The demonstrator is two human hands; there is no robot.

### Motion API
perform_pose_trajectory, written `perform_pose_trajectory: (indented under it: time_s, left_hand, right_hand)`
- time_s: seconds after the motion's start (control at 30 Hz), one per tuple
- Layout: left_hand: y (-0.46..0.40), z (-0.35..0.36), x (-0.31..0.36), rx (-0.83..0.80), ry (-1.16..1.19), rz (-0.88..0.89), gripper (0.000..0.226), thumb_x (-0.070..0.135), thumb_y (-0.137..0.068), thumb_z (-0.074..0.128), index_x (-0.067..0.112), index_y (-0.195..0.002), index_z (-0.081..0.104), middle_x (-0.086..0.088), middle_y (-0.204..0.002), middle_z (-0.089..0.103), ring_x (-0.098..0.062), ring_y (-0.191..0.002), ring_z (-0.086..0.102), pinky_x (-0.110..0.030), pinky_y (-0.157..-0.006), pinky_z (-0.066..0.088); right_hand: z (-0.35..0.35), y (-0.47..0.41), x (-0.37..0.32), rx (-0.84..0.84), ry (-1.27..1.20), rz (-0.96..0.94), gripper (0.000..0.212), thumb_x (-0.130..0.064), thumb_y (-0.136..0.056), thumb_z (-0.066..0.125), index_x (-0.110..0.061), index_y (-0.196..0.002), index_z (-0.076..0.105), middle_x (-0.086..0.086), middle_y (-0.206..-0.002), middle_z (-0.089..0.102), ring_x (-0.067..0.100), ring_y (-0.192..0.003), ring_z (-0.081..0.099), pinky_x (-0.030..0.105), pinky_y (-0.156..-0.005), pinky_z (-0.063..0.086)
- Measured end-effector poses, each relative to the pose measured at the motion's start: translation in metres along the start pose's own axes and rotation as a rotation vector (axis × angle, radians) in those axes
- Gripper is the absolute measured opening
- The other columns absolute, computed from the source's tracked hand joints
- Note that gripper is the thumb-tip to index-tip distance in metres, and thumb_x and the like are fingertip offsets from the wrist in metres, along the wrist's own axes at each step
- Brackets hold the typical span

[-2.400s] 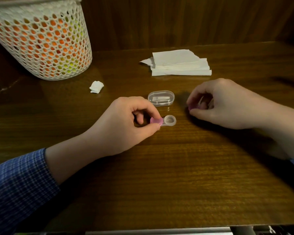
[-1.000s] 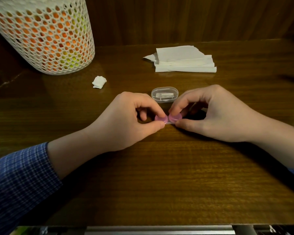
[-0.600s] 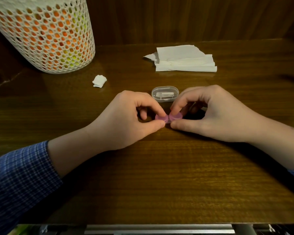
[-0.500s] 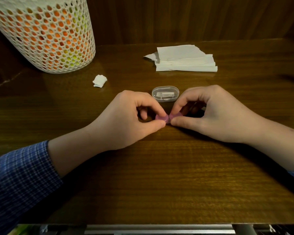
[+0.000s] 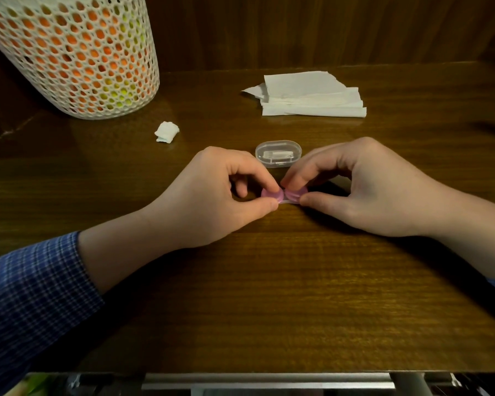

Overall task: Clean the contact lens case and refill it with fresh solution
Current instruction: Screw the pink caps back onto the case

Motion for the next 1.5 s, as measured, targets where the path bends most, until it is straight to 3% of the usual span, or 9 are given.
perform_pose_trajectory:
  time_s: [0.33, 0.57, 0.97, 1.2, 1.3, 1.5]
  left_hand:
    - [0.0006, -0.0004, 0.0004, 0.003, -0.009, 0.008, 0.013, 0.032, -0.084, 0.078, 0.033, -0.098, 0.079, 0.017, -0.093, 0.072, -0.013, -0.075, 0.061, -0.015, -0.059, 0.045]
    - [-0.0002, -0.0002, 0.0004, 0.001, -0.018, 0.01, 0.014, 0.032, -0.085, 0.079, 0.034, -0.098, 0.079, 0.015, -0.093, 0.072, -0.013, -0.075, 0.061, -0.017, -0.059, 0.045]
    - [-0.0003, -0.0004, -0.0008, -0.005, -0.011, -0.004, 0.014, 0.032, -0.085, 0.079, 0.034, -0.099, 0.079, 0.015, -0.094, 0.073, -0.014, -0.077, 0.062, -0.017, -0.059, 0.045]
    - [-0.0003, -0.0001, -0.0011, -0.004, -0.01, 0.005, 0.014, 0.031, -0.085, 0.079, 0.033, -0.099, 0.08, 0.016, -0.094, 0.073, -0.014, -0.077, 0.061, -0.017, -0.059, 0.045]
    - [-0.0003, -0.0005, -0.0017, -0.004, -0.013, 0.0, 0.014, 0.03, -0.086, 0.08, 0.033, -0.099, 0.08, 0.016, -0.094, 0.073, -0.014, -0.077, 0.062, -0.017, -0.059, 0.046]
    - [-0.0007, -0.0003, -0.0014, -0.004, -0.018, 0.003, 0.015, 0.03, -0.085, 0.08, 0.033, -0.1, 0.079, 0.016, -0.094, 0.073, -0.014, -0.077, 0.062, -0.017, -0.059, 0.045]
  right_hand:
    - [-0.0006, 0.0005, 0.0002, -0.01, -0.003, -0.016, 0.016, -0.023, -0.085, 0.072, -0.03, -0.098, 0.078, -0.017, -0.107, 0.074, -0.003, -0.106, 0.067, 0.012, -0.098, 0.048]
    - [0.0013, -0.0006, 0.0024, 0.037, -0.022, 0.031, 0.016, -0.04, -0.077, 0.075, -0.035, -0.092, 0.077, -0.013, -0.099, 0.073, 0.006, -0.095, 0.069, 0.031, -0.084, 0.06]
    - [-0.0022, -0.0005, 0.0021, -0.01, -0.01, -0.01, 0.015, -0.022, -0.086, 0.074, -0.03, -0.099, 0.077, -0.017, -0.103, 0.075, -0.002, -0.102, 0.068, 0.013, -0.092, 0.052]
    - [-0.0019, 0.0002, 0.0011, -0.029, -0.018, -0.025, 0.016, -0.021, -0.084, 0.072, -0.028, -0.097, 0.078, -0.017, -0.106, 0.075, -0.003, -0.106, 0.068, 0.015, -0.099, 0.049]
    - [-0.0022, -0.0002, 0.0006, -0.021, -0.026, -0.018, 0.017, -0.027, -0.082, 0.071, -0.028, -0.098, 0.078, -0.016, -0.104, 0.075, 0.0, -0.103, 0.069, 0.014, -0.095, 0.051]
    - [0.0023, -0.0019, 0.0028, 0.04, 0.028, 0.007, 0.017, -0.037, -0.077, 0.076, -0.031, -0.093, 0.076, -0.015, -0.097, 0.072, 0.005, -0.095, 0.068, 0.027, -0.086, 0.058]
Point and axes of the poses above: each hand's wrist, its own y-axis away from the middle knuckle, its own z-axis out of the palm, x = y × z, the point moved 3 cm from there along -y, towards the middle knuckle
